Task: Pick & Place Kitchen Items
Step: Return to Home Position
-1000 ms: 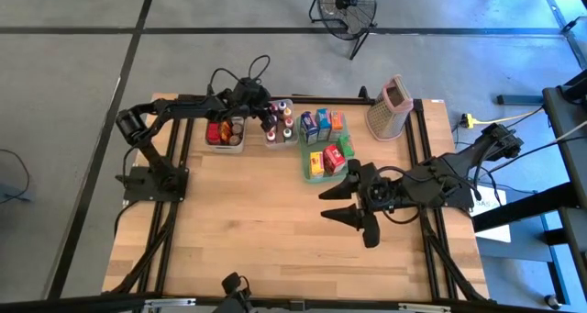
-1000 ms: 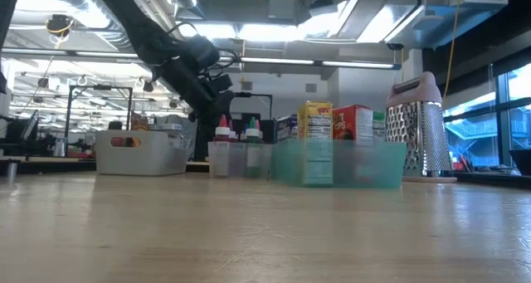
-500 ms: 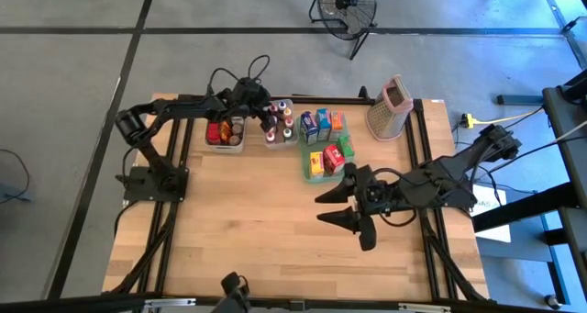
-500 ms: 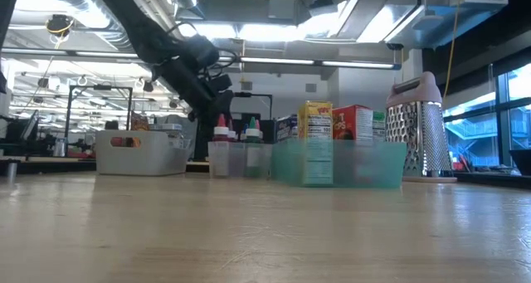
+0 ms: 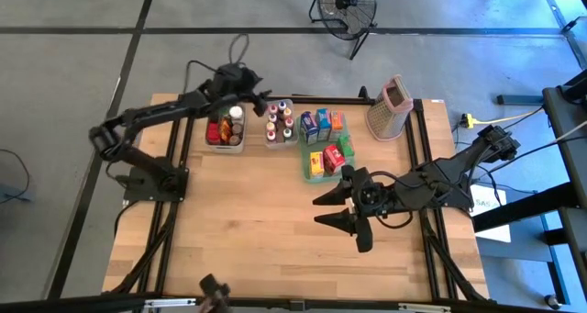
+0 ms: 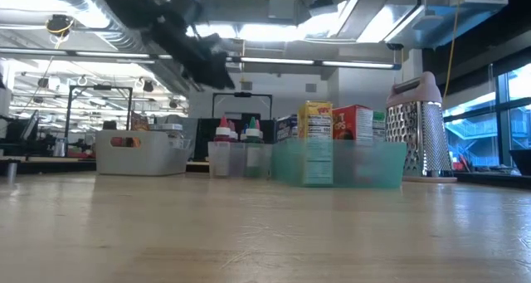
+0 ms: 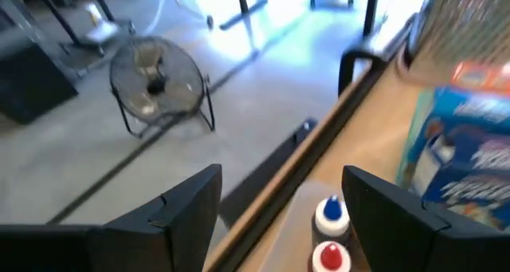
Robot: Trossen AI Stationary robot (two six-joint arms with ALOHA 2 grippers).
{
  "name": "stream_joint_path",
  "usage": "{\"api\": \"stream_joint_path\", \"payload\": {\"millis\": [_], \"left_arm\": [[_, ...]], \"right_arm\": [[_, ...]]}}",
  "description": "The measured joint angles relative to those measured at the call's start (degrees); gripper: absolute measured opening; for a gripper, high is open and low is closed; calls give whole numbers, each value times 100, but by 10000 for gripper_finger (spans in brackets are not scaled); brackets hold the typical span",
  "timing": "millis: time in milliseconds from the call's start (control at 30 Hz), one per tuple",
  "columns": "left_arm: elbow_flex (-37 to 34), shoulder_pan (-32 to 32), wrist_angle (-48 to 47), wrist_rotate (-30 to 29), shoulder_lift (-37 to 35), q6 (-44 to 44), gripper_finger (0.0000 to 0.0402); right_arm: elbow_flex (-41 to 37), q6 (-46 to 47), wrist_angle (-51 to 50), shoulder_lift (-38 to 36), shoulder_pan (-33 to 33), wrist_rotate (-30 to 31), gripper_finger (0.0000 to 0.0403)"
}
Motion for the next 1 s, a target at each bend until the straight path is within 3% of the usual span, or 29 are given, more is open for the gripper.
{"api": "stream_joint_path", "payload": {"millis": [100,300,500,767,1000], "left_arm": [[0,-2,-213,116,-658,-139,255],[0,-8,-566,1206,-2108,-673,255],[2,-131,-984,1827,-3227,-1353,255],[5,-823,-2098,1871,-4281,-1867,255],[4,-2060,-2502,1803,-4686,-2392,236]], "right_arm": [[-2,-108,0,0,0,2,211],[-2,-450,6,0,-4,5,211],[-2,-894,6,0,-76,15,211],[-6,-954,-188,0,-240,15,211],[-13,-922,-314,-100,-282,-71,205]]}}
